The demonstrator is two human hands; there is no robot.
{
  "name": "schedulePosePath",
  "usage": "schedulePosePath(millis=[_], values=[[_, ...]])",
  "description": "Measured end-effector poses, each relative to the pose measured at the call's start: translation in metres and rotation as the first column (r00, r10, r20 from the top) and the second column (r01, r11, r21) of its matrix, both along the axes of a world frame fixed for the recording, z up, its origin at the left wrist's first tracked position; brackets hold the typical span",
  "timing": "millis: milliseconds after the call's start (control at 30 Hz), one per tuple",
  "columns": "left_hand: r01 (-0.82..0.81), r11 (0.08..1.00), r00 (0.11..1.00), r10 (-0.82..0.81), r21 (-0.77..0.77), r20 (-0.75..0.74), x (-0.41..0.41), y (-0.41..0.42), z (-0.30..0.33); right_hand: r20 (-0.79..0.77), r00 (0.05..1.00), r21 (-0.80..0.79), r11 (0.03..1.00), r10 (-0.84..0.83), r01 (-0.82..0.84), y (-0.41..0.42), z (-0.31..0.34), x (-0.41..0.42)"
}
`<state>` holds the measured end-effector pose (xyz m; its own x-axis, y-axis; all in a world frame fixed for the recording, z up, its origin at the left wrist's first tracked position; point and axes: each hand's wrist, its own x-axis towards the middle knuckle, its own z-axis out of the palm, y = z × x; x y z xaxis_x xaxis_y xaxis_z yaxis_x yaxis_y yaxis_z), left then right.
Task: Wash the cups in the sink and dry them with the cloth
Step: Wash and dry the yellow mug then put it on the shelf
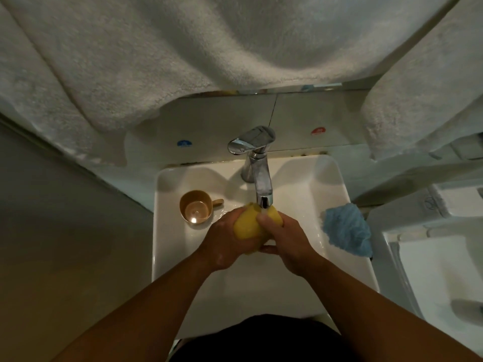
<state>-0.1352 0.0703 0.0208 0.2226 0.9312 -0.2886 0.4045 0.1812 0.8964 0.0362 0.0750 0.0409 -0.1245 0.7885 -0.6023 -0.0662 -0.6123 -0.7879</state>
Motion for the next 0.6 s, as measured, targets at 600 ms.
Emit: schedulePosePath(millis=[600], values=[[-0.149,0.865,0.902,0.317,-0.480,0.291,0.004,-0.003,0.003,0.149,0.983,0.054,0.994,-0.106,0.099,-0.001,-0.001,-0.003]])
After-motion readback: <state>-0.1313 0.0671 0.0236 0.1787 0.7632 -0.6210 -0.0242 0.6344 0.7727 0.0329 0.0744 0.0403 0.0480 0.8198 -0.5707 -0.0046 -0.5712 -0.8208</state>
